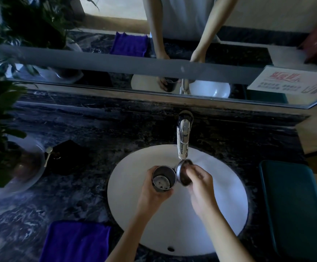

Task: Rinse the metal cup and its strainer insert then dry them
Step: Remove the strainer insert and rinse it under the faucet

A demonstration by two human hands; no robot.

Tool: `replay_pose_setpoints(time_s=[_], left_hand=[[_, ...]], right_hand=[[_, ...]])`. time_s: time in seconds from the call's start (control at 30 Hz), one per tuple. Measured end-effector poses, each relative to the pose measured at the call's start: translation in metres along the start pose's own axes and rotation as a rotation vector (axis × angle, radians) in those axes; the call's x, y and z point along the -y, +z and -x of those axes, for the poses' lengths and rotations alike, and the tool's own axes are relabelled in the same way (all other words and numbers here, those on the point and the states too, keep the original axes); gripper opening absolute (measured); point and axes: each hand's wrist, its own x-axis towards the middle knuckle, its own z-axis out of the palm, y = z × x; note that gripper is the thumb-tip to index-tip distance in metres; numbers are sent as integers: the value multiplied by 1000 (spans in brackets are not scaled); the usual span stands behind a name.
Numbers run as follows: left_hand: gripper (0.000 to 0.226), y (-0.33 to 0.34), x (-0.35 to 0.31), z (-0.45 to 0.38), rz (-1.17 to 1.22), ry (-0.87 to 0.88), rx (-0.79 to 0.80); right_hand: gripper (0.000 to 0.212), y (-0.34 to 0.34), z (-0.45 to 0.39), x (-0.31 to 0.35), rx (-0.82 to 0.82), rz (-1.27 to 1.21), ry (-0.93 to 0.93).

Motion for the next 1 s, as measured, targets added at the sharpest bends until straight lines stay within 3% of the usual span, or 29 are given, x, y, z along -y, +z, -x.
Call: replay_pose_setpoints(time_s=[0.13, 0.27, 0.4, 0.87, 0.93, 1.0], left_hand=[[74, -4, -4, -4, 21, -8, -50], [73, -21, -19, -26, 26, 34, -228], [73, -48, -41, -57, 50, 65, -309], [82, -72, -42, -114, 83, 10, -347], [90, -73, -36, -111, 50, -28, -411], [76, -68, -29, -97, 47, -67, -561]], right_hand=[[28, -14, -10, -7, -115, -151, 77], [36, -24, -20, -17, -185, -55, 118], [30, -20, -32, -23, -201, 21, 129], [28, -13, -38, -40, -208, 218, 181], [23, -12, -41, -39, -203, 248, 181], [22, -10, -43, -37, -193, 285, 172]])
